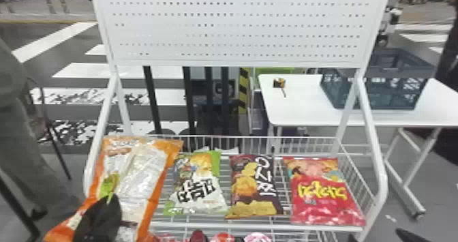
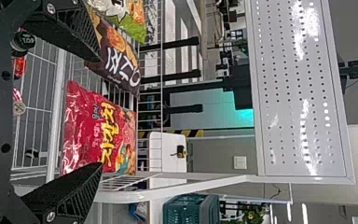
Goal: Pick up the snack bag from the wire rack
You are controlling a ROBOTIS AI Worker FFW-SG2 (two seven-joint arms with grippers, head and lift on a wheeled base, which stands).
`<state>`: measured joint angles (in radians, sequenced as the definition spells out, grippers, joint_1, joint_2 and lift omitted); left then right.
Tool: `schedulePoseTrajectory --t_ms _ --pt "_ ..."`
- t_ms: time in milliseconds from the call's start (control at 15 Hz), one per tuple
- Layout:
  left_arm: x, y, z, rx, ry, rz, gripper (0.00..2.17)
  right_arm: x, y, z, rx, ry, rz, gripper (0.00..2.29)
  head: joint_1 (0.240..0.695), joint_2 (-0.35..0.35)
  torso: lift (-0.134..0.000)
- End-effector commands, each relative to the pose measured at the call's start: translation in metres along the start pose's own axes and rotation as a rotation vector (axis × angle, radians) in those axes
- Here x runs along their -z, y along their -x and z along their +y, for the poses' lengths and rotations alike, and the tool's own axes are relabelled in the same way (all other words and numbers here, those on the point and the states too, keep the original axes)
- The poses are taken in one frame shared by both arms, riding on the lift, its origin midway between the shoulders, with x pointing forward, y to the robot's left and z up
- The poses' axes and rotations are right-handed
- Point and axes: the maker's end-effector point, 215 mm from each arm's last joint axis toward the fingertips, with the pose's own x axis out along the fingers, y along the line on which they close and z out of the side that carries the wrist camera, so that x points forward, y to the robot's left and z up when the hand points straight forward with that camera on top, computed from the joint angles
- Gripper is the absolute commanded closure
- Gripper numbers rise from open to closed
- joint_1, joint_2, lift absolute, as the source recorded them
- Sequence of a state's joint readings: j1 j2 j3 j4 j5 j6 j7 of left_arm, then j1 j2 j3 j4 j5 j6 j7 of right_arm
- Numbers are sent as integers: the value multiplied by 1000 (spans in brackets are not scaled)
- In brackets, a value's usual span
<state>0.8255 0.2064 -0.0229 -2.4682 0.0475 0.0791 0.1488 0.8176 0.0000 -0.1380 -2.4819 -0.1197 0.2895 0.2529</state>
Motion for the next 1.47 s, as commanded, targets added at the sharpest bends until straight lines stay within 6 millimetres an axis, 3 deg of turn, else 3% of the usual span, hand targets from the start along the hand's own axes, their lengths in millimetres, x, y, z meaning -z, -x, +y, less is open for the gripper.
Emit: schedulePoseTrajectory --t_ms 0,600,667,933,1067,1400 --pt "1 0 0 0 1 1 1767 0 0 0 0 -1 0 113 499 0 0" --pt "0 0 -1 3 0 0 1767 4 -5 -4 10 -4 0 113 499 0 0" --pt "1 0 -1 4 -2 1 1767 3 -17 -8 19 -7 -21 113 499 0 0" --pt "3 -1 -5 12 3 4 1767 21 -105 -18 25 -10 -45 117 499 0 0" --pt "5 -3 -5 12 3 7 1767 27 -139 -26 31 -7 -7 134 499 0 0" --pt "10 -4 -4 7 1 17 1767 46 -203 -47 57 54 82 147 499 0 0"
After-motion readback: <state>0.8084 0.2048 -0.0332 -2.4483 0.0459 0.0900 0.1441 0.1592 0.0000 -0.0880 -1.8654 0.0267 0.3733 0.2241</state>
